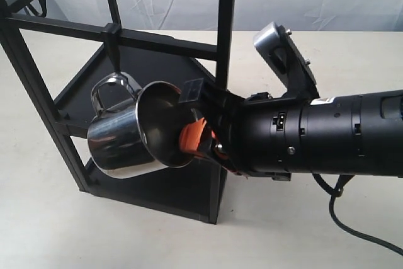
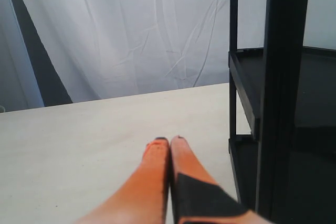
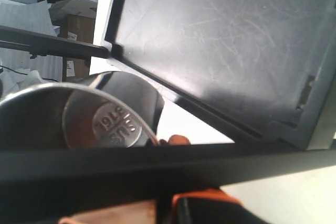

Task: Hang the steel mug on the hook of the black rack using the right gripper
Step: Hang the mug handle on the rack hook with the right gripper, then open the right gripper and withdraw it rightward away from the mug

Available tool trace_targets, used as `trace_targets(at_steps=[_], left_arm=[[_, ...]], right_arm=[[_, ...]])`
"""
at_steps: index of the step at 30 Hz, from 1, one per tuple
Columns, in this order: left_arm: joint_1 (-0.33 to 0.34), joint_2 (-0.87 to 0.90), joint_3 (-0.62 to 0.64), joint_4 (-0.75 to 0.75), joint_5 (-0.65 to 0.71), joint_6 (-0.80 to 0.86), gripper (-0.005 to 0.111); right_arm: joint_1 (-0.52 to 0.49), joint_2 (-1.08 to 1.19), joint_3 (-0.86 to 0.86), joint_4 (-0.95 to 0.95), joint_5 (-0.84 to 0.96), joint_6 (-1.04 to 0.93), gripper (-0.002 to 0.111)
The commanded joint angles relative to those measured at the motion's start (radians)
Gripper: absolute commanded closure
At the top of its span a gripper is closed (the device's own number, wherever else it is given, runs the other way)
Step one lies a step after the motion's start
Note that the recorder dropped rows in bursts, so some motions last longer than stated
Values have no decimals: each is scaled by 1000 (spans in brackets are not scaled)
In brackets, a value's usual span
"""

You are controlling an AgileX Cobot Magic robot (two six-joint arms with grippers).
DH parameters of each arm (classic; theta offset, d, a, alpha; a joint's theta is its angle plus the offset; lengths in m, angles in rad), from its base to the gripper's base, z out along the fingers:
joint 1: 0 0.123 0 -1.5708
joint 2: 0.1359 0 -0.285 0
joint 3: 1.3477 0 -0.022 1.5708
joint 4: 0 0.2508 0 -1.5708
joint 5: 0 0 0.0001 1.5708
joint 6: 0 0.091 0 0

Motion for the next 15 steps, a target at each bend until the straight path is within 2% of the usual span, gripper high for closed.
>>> trace_targets(at_steps=[1, 4, 6, 15], left_arm=[[-5, -5, 0, 1, -5, -2, 105], [-5, -5, 0, 1, -5, -2, 105], [-5, -5, 0, 1, -5, -2, 105], [-5, -5, 0, 1, -5, -2, 105]], right_arm=[[0, 1, -2, -11, -5, -3, 82], [0, 1, -2, -5, -5, 0, 61], [0, 1, -2, -3, -5, 0, 53], [-2, -57, -2, -33, 21, 0, 53]])
